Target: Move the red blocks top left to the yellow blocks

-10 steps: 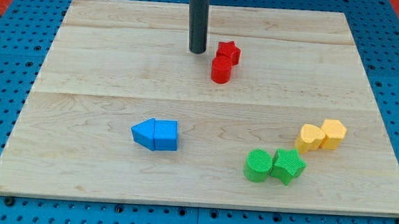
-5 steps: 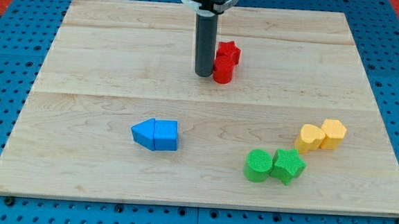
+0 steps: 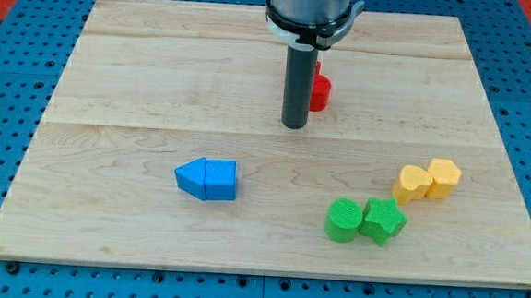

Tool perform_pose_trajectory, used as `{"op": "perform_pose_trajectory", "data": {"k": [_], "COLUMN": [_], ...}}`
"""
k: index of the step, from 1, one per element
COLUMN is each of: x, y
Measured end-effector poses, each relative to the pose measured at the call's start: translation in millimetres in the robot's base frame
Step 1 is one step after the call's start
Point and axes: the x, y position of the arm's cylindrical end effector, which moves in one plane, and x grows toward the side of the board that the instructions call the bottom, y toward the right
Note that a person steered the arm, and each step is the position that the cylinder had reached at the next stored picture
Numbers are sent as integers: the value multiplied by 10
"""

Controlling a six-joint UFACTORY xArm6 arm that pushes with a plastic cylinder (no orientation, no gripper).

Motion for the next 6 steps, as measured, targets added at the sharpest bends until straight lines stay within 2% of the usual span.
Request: {"op": "perform_pose_trajectory", "data": {"k": [3,4,5,6], "x": [-20,-57,-292,-429], "y": [204,722,894,613]}}
